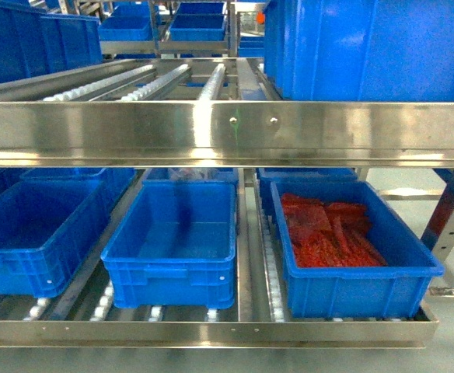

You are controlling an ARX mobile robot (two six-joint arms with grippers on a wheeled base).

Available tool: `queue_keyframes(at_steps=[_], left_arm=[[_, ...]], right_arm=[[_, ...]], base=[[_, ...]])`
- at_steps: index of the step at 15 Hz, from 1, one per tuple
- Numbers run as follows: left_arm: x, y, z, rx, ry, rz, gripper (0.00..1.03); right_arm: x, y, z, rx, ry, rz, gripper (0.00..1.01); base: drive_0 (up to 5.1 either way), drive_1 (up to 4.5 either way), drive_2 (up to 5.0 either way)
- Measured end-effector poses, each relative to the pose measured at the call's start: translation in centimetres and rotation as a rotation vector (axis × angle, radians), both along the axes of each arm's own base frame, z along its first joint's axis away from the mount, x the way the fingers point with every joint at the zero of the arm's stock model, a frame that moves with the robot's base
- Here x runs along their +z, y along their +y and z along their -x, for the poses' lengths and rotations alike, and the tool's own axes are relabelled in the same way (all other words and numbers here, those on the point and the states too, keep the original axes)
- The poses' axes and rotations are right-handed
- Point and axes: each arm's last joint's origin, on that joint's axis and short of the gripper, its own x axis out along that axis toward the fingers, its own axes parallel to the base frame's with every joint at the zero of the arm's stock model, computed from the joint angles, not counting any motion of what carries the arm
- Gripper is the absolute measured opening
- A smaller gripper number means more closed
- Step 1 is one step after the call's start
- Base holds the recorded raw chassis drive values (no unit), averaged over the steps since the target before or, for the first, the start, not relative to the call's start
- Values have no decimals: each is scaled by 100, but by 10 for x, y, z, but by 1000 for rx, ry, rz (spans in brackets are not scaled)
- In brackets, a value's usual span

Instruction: Sort blue parts and orange caps into right shelf containers

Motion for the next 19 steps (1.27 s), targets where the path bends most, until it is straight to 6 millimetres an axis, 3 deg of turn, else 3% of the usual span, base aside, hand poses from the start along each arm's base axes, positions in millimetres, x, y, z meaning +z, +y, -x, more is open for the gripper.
queue_keyframes(at_steps=[19], left_arm=[[0,0,0,1,2,0,42]], right_arm=[[0,0,0,0,0,0,45]], base=[[-483,247,247]])
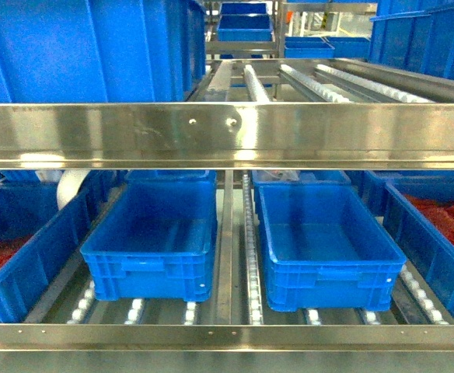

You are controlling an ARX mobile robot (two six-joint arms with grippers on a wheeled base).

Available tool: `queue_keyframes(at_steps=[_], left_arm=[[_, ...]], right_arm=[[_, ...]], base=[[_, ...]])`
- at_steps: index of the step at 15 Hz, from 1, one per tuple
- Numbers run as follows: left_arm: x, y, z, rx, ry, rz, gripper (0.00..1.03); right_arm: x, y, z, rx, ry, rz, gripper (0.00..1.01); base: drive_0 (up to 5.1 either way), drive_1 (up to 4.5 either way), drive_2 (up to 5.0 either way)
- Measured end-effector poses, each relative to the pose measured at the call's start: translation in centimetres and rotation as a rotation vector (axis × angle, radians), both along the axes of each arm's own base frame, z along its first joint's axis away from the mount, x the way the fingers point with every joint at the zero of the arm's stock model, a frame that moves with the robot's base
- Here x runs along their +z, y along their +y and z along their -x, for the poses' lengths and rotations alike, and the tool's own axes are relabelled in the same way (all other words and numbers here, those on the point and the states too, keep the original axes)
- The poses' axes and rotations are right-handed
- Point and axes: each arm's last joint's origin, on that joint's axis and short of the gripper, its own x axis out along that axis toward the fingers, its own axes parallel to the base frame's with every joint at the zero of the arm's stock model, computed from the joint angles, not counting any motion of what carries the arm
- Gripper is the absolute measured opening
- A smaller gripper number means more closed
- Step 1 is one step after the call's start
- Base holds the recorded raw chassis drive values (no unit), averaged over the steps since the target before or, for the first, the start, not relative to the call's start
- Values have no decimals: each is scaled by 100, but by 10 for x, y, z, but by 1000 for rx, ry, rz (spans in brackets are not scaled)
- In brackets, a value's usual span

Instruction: Sort blue parts and orange caps into right shelf containers

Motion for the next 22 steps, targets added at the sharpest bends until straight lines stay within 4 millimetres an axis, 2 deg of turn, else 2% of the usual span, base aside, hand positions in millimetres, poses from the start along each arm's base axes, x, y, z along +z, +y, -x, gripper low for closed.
queue_keyframes(at_steps=[6,22], left_arm=[[0,0,0,3,0,0,42],[0,0,0,0,0,-2,42]], right_arm=[[0,0,0,1,-2,0,45],[0,0,0,0,-2,0,45]], base=[[-309,141,141],[0,0,0]])
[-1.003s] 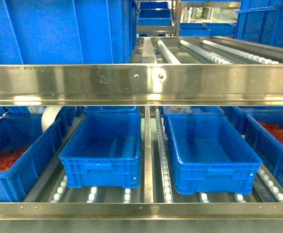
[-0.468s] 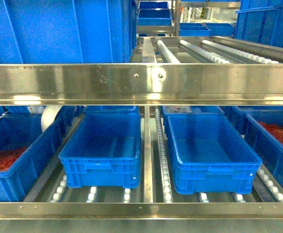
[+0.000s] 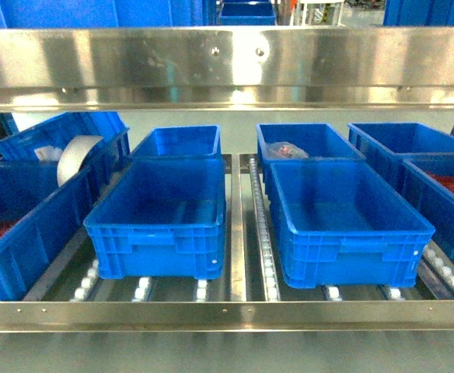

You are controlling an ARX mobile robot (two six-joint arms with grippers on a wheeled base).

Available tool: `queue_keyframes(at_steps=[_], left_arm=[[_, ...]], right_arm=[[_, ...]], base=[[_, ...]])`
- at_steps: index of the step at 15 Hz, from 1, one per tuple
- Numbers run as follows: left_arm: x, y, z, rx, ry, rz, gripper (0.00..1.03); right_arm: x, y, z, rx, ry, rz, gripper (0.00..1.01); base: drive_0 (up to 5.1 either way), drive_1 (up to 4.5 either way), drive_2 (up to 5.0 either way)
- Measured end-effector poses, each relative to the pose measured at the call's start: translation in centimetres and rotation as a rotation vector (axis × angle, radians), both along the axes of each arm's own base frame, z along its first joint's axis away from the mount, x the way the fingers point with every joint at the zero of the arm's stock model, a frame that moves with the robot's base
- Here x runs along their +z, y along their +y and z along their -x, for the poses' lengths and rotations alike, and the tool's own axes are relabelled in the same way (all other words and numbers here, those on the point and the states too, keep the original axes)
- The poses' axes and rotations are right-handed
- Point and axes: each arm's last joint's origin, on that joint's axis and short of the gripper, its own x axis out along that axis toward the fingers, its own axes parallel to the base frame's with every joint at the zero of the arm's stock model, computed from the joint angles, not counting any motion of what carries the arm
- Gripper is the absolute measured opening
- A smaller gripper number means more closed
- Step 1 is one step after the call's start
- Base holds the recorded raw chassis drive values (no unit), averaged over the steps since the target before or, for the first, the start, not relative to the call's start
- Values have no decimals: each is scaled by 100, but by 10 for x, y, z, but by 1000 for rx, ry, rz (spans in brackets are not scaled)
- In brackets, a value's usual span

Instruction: Sort blue parts and orange caps into right shelf containers

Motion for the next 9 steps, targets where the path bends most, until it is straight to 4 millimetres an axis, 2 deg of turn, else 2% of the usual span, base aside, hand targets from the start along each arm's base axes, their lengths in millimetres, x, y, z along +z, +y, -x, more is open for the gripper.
queue_keyframes(at_steps=[9], left_arm=[[0,0,0,0,0,0,42]], right_arm=[[0,0,0,0,1,0,45]], base=[[0,0,0]])
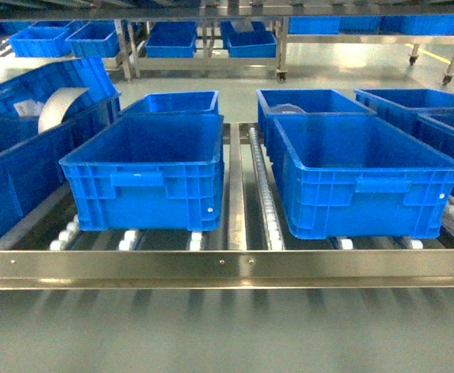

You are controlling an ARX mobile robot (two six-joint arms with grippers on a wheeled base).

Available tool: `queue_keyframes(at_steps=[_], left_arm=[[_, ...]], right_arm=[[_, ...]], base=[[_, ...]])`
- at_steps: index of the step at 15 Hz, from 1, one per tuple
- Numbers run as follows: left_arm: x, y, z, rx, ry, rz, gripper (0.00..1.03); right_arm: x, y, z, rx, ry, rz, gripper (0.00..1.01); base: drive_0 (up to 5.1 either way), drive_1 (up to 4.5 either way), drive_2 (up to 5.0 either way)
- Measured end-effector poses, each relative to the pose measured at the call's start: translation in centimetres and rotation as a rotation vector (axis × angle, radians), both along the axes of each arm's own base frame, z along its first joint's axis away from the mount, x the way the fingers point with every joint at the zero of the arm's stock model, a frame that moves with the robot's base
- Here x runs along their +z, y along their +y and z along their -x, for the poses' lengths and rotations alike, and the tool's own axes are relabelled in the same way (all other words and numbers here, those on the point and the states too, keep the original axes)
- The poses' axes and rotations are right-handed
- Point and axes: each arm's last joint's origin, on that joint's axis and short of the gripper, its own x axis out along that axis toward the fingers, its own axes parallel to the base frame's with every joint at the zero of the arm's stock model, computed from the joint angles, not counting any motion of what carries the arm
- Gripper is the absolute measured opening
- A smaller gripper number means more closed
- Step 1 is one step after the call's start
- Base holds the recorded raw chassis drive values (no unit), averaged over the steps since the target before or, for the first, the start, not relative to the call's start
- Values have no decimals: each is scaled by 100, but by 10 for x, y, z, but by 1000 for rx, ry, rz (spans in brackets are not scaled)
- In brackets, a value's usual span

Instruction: Sort blue parts and orange caps into right shelf containers

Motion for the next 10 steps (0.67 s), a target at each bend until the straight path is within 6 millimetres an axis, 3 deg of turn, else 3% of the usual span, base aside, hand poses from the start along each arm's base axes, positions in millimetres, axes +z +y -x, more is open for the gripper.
queue_keyframes(at_steps=[10], left_arm=[[0,0,0,0,1,0,42]], right_arm=[[0,0,0,0,2,1,45]], base=[[0,0,0]])
